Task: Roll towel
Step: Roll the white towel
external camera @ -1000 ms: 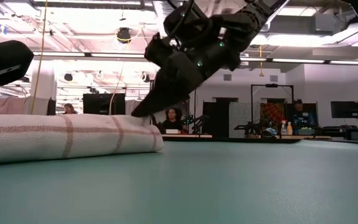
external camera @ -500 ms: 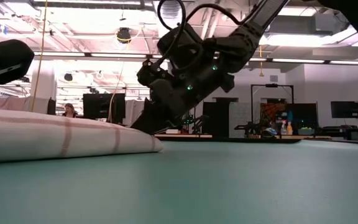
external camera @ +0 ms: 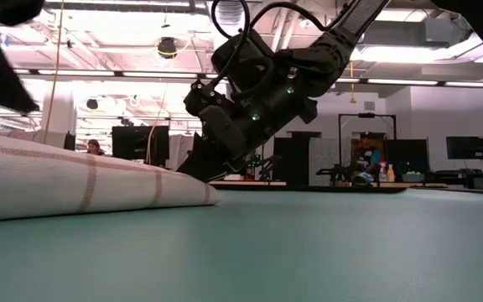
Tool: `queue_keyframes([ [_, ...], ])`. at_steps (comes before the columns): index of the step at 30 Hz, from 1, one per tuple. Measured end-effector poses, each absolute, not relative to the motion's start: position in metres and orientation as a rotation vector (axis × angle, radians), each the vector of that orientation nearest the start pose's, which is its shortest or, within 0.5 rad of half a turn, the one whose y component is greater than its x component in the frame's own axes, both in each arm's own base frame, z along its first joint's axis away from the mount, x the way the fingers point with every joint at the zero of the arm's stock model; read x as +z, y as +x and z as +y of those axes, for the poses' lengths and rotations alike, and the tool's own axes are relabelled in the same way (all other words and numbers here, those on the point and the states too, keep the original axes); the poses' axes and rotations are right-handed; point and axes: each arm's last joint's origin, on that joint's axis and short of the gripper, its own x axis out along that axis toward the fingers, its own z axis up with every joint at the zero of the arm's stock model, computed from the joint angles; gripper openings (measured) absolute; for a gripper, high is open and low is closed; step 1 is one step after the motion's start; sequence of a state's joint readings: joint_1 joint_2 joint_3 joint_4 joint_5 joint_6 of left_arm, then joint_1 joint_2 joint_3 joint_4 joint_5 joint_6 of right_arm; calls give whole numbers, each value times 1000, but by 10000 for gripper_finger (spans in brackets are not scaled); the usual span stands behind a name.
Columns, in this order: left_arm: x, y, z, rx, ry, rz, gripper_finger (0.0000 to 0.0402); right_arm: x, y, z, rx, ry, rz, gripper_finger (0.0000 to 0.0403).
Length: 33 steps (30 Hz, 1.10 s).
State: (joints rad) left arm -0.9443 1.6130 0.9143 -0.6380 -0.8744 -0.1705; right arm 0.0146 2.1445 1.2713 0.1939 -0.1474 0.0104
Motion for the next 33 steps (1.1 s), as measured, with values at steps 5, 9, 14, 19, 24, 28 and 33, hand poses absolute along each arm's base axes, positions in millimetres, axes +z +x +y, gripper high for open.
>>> queue_keyframes([
  [5,186,189,-220,101,799,692,0,115,442,12,155,55,679,65],
  [9,168,196,-211,95,655,690,0,115,441,12,155,55,679,65],
  [14,144,190,-194,153,577,698,0,114,441,12,155,55,680,65],
  [19,127,185,-183,181,467,691,0,114,441,13,157,54,677,65],
  [24,122,183,-183,143,402,704,0,121,442,13,147,48,648,65],
  [28,122,183,-183,125,413,715,0,140,440,12,107,10,596,65],
  [33,115,182,-184,94,437,757,0,160,442,9,105,-30,497,65],
])
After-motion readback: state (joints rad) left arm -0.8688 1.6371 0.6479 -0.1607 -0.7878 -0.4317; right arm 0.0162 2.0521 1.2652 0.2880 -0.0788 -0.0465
